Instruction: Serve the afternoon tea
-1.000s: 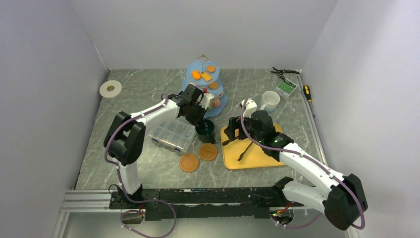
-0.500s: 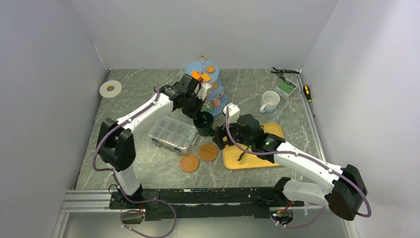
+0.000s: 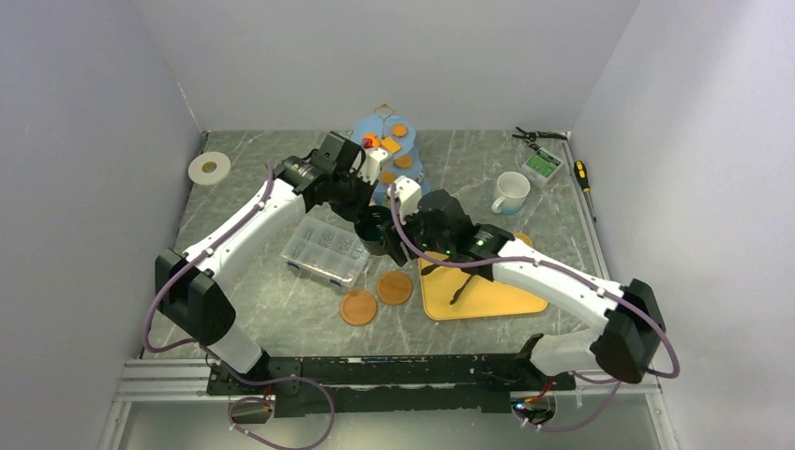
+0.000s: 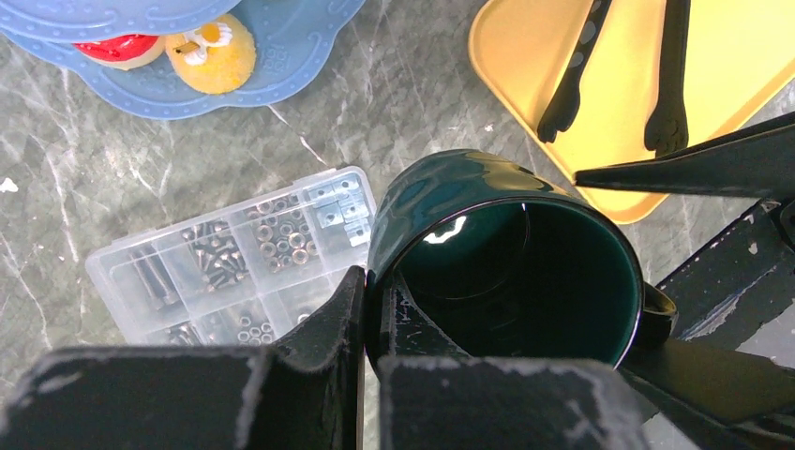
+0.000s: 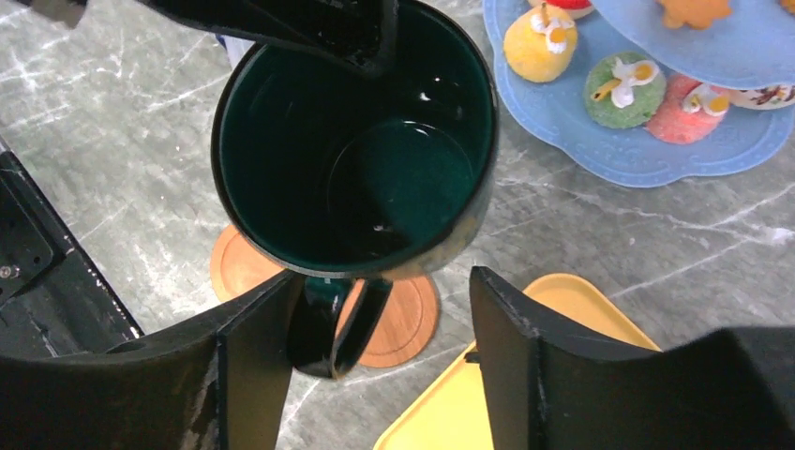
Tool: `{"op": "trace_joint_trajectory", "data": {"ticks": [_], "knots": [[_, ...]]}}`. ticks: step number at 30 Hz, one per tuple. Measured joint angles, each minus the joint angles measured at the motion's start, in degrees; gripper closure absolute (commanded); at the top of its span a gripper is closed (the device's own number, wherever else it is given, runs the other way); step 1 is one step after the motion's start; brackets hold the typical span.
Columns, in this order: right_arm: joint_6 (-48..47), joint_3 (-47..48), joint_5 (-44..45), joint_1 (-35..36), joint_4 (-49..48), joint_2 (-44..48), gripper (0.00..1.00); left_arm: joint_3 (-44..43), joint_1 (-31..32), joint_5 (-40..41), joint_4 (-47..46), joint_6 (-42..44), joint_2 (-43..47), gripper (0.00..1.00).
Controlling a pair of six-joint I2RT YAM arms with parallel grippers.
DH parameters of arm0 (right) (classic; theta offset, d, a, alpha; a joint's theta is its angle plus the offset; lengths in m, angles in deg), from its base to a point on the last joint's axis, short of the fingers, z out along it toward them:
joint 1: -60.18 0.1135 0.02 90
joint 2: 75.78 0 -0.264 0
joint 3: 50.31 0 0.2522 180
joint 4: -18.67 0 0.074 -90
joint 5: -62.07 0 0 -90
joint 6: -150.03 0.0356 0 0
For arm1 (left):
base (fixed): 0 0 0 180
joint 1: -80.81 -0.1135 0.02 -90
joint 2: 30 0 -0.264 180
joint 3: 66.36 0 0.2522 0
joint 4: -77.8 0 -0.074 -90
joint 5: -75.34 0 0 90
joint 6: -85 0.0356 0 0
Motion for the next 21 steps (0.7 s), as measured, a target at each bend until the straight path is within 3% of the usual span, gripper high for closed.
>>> {"op": "trace_joint_trajectory", "data": {"ticks": [14,18,19,20,21], "knots": [[-1.9,9.5,6.4,5.5,6.9,-9.2,0.68,0.0,-0.5,3.3,1.6,1.3,3.1,0.97],[-2.6,10.2,8.0,6.8,6.8,-10.3,0.85,0.0,-0.8,3.7,1.4,2.3,3.7,0.97],[-2.5,10.2,8.6,6.9,6.8,-10.3,0.91,0.0,-0.8,3.7,1.6,2.4,3.7,0.95],[-2.4,10.2,9.6,6.9,6.8,-10.2,0.99,0.0,-0.8,3.8,1.9,2.4,3.8,0.88],[-2.5,10.2,9.8,6.9,6.6,-10.2,1.0,0.0,-0.9,3.8,2.0,2.1,3.8,0.78]]}}
